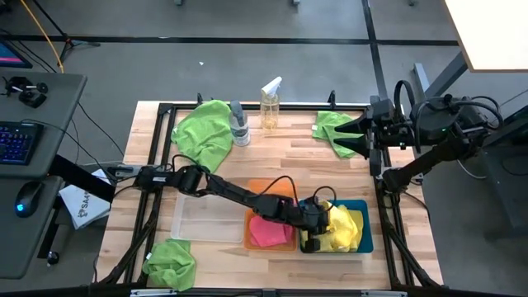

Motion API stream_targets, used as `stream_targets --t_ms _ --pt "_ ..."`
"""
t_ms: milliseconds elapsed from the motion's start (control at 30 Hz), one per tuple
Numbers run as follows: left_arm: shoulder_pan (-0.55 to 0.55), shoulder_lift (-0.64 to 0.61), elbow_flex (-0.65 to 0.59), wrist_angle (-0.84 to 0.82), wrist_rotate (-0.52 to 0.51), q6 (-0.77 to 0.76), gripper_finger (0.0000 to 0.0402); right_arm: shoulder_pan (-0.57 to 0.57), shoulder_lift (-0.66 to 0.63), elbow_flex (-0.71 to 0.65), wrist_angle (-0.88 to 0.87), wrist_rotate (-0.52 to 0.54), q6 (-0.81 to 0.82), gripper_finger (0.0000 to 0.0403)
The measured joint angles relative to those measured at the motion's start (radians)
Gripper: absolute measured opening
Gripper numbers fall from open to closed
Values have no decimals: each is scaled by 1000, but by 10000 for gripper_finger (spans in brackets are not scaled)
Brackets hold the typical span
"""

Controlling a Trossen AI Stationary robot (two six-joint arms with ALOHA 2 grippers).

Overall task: Sort microfiber towel by color & place in baskets
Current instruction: Put the yellow towel into the blue bin, then put the top left green towel into the transparent bin

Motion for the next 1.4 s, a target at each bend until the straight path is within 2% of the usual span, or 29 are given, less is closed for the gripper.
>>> stream_targets --t_ms 67,167,267,400,567,767,900,1100,1200,1300,1400 --pt "9 -4 0 -1 20 -20 12 0 1 0 0 0 0 147" --pt "27 -11 0 -7 106 -40 39 0 4 0 0 0 0 147" --pt "44 -34 0 -37 176 -57 78 0 10 0 0 0 0 147" --pt "70 -126 1 -111 231 -19 137 0 12 0 -1 0 -2 147" --pt "106 -247 1 -371 243 75 187 0 12 0 -5 3 -4 147" --pt "144 -402 -30 -692 234 138 199 0 16 0 -53 26 1 147" --pt "162 -530 -250 -705 218 93 198 0 24 -1 -113 48 44 147" --pt "159 -850 -795 -514 103 -108 197 0 34 -1 -195 51 93 147" --pt "165 -1006 -1012 -529 24 -259 197 0 38 -11 -190 59 88 147" --pt "227 -1116 -1126 -663 18 -384 197 0 39 -42 -184 106 90 147" --pt "325 -1154 -1176 -804 25 -326 197 0 39 -93 -172 165 110 147"
